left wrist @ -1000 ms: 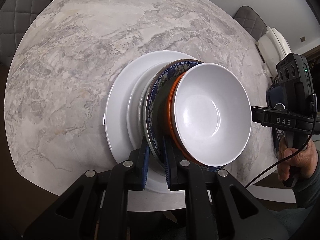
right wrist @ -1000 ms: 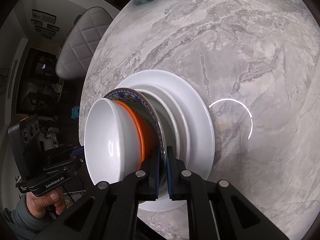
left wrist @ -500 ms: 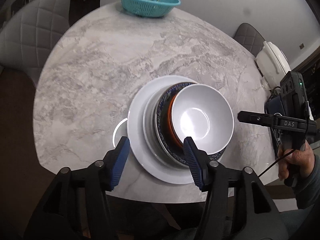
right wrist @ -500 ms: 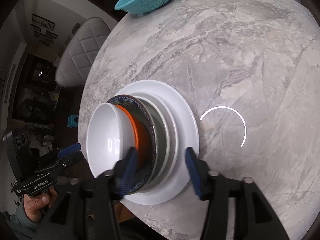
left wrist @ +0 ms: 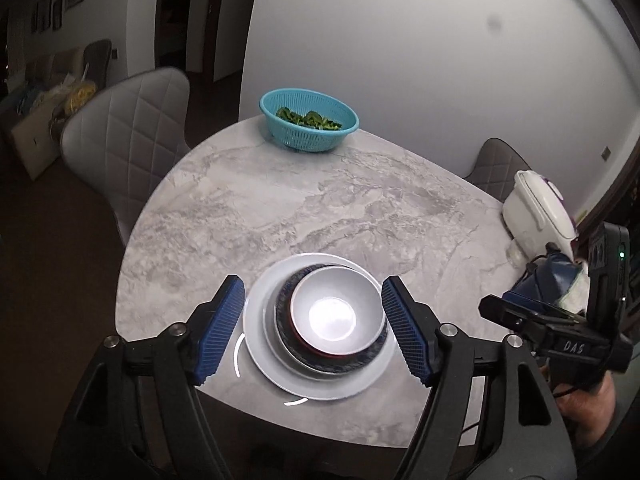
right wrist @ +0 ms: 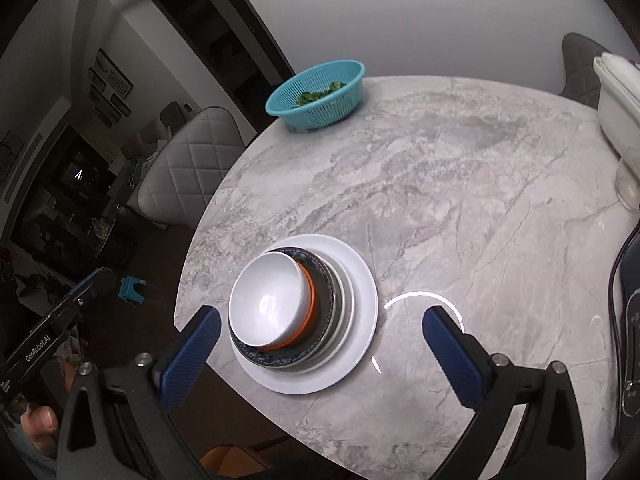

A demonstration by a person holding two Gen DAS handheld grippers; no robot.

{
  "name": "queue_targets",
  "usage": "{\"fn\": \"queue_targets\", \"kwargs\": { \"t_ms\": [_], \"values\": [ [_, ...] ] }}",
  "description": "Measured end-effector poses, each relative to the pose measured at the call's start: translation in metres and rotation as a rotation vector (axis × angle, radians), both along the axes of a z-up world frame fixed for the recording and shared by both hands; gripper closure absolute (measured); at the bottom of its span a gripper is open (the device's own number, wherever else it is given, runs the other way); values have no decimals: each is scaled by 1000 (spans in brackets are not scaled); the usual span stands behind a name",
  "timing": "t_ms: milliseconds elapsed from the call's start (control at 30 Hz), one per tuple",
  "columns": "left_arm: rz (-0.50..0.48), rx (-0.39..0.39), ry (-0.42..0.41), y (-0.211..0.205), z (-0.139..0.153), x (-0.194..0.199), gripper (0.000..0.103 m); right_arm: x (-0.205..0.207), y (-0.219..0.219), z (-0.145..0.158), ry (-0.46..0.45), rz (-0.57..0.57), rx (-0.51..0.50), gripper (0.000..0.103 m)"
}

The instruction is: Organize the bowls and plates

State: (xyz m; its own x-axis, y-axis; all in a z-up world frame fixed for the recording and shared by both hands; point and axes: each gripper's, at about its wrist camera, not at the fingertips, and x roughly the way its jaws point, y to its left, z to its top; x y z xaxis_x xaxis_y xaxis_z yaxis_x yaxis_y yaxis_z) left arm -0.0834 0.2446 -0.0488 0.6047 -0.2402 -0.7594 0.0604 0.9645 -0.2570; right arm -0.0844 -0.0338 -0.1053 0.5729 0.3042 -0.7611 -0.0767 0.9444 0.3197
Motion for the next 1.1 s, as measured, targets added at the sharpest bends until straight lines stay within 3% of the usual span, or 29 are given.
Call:
{"fn": "queue_targets", "kwargs": {
  "t_ms": [167, 300, 433, 500, 767, 1100],
  "values": [
    [68, 149, 6, -41, 16, -35, 33, -20, 12, 18, -79, 30, -132, 0],
    [134, 238, -31, -79, 31, -75, 33, -41, 4, 23, -97, 35, -160, 0],
    [89, 318, 47, -118, 24, -95, 28, -64, -8, 37, -144, 32, -177, 0],
    [87, 284, 88, -124, 21, -102, 28, -70, -13, 43, -156, 28, -186, 0],
    [139, 236, 75, -126, 29, -89, 28, -86, -20, 54, -189, 18, -197, 0],
    [167, 255, 71, -122, 33, -70, 28, -81, -10, 59, -188, 16, -244, 0]
  ]
}}
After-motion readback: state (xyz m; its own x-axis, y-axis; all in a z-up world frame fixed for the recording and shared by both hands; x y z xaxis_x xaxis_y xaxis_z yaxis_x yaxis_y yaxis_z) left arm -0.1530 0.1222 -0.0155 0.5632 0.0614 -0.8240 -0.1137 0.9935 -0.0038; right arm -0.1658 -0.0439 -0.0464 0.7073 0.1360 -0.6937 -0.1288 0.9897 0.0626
